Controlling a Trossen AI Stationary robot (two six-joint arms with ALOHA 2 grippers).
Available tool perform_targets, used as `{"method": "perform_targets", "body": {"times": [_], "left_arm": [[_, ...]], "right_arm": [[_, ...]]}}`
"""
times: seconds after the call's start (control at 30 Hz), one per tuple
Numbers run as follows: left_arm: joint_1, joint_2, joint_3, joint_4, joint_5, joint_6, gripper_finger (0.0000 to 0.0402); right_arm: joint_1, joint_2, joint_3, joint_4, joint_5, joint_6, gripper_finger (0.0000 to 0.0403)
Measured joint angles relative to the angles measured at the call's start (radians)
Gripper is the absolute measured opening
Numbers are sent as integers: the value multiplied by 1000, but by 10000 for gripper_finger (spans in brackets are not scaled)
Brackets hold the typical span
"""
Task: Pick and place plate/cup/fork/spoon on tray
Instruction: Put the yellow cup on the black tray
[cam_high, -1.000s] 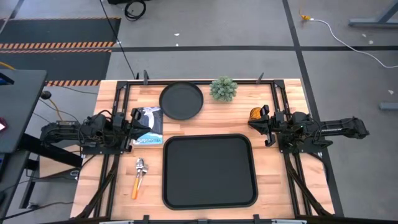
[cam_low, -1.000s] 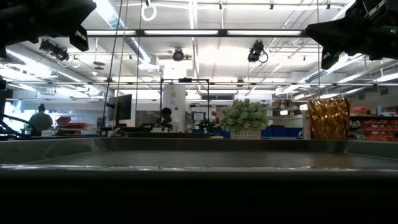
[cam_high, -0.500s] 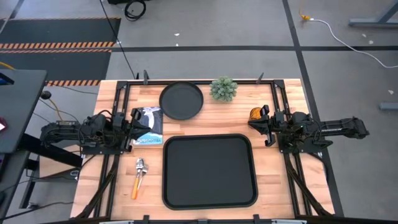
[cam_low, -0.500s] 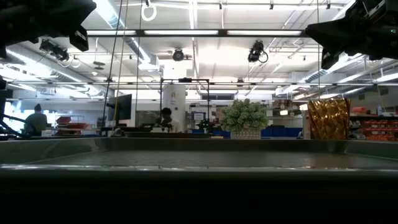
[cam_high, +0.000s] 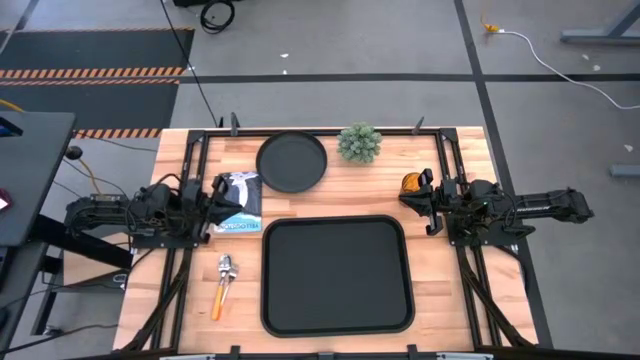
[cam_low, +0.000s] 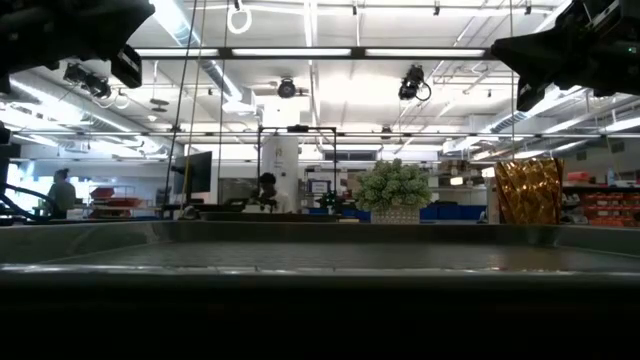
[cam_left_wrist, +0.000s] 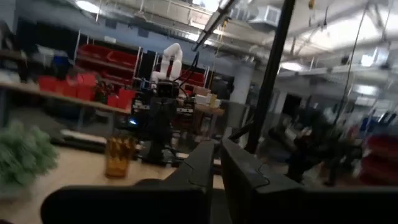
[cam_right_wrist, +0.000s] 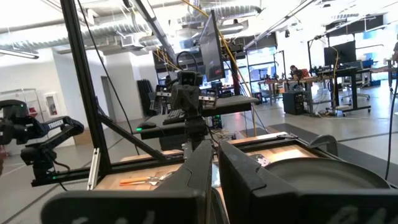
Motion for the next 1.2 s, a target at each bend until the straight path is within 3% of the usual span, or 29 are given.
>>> {"method": "perform_targets", "body": {"times": [0.53, 0.73, 0.93, 1.2], "left_arm": [[0, 0, 0, 6, -20, -48, 36], [0, 0, 0, 17, -67, 26, 36], [0, 0, 0, 26, -130, 113, 38], [0, 0, 0, 20, -168, 140, 108]], "right_arm": [[-1, 0, 0, 84, 28, 30, 35], [-1, 0, 0, 84, 48, 45, 35], [1, 1, 0, 75, 46, 166, 35], [-2, 2, 11, 56, 25, 199, 35]]}}
